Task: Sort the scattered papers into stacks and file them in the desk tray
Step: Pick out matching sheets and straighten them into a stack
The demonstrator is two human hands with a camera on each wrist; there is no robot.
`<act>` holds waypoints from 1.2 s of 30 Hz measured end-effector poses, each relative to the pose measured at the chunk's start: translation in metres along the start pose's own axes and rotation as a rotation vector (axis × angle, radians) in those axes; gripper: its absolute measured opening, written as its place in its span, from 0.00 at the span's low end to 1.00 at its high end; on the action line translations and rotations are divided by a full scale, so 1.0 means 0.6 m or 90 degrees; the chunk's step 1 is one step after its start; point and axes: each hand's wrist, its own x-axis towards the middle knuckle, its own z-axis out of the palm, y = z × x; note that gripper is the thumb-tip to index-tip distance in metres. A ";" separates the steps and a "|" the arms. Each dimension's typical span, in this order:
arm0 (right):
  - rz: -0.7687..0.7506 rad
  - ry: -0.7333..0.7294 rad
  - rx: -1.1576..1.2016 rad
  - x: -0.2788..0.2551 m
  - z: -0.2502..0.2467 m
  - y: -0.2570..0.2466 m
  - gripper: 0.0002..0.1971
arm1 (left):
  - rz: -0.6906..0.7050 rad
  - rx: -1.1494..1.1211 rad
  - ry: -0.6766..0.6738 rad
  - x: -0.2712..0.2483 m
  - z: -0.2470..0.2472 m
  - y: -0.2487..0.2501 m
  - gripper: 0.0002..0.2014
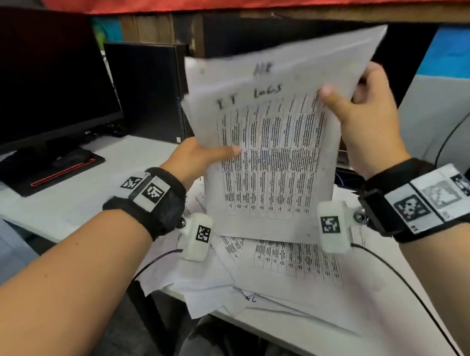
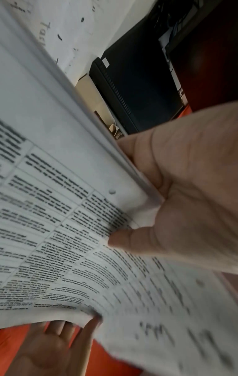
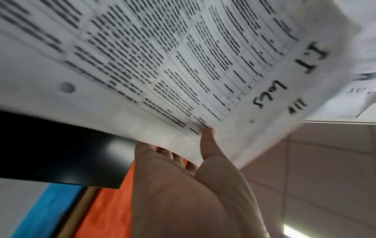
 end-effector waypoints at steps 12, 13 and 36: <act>-0.057 0.101 -0.134 0.003 0.022 0.000 0.10 | 0.199 -0.013 0.282 -0.016 0.049 0.010 0.09; -0.052 0.089 -0.144 -0.003 0.022 0.005 0.14 | 0.204 0.002 0.274 -0.022 0.055 0.003 0.10; 0.158 -0.024 -0.071 -0.018 0.000 0.078 0.17 | 0.049 -0.071 0.301 -0.001 0.059 -0.053 0.10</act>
